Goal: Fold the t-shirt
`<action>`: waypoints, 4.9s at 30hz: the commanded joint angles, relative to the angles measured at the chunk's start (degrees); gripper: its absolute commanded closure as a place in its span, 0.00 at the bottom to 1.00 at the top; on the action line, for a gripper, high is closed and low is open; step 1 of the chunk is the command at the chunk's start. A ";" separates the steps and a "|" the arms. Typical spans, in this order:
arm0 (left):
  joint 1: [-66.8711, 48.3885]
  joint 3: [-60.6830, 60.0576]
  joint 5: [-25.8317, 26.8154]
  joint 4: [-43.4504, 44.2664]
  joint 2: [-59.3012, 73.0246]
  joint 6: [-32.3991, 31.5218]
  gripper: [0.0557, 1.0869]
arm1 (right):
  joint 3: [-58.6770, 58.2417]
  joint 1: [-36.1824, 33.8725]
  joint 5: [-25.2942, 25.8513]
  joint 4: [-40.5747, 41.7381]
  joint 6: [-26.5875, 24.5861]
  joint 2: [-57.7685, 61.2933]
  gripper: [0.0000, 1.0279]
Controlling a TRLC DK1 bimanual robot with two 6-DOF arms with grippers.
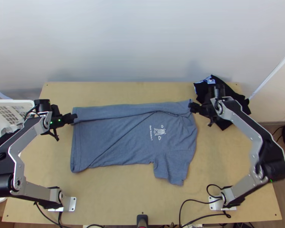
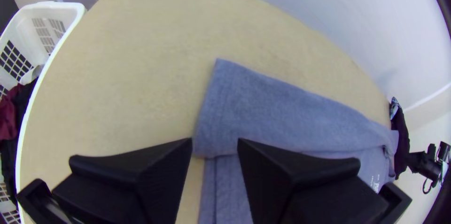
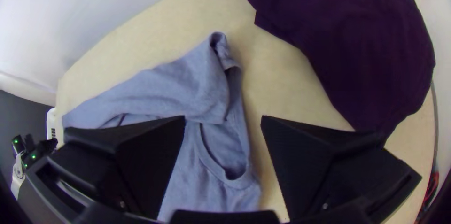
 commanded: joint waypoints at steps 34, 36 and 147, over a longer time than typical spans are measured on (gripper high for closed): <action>2.09 -0.29 6.66 -34.69 -28.98 8.33 0.15 | -28.38 4.47 -10.71 -18.23 -2.64 -21.17 0.59; 2.09 -0.29 6.66 -34.69 -29.16 8.33 0.15 | -28.99 4.47 -10.71 -17.61 -2.90 -20.11 0.60; 1.65 10.87 3.58 -35.83 -11.23 31.36 0.96 | -7.20 5.08 -8.95 -13.13 -8.96 -18.88 0.97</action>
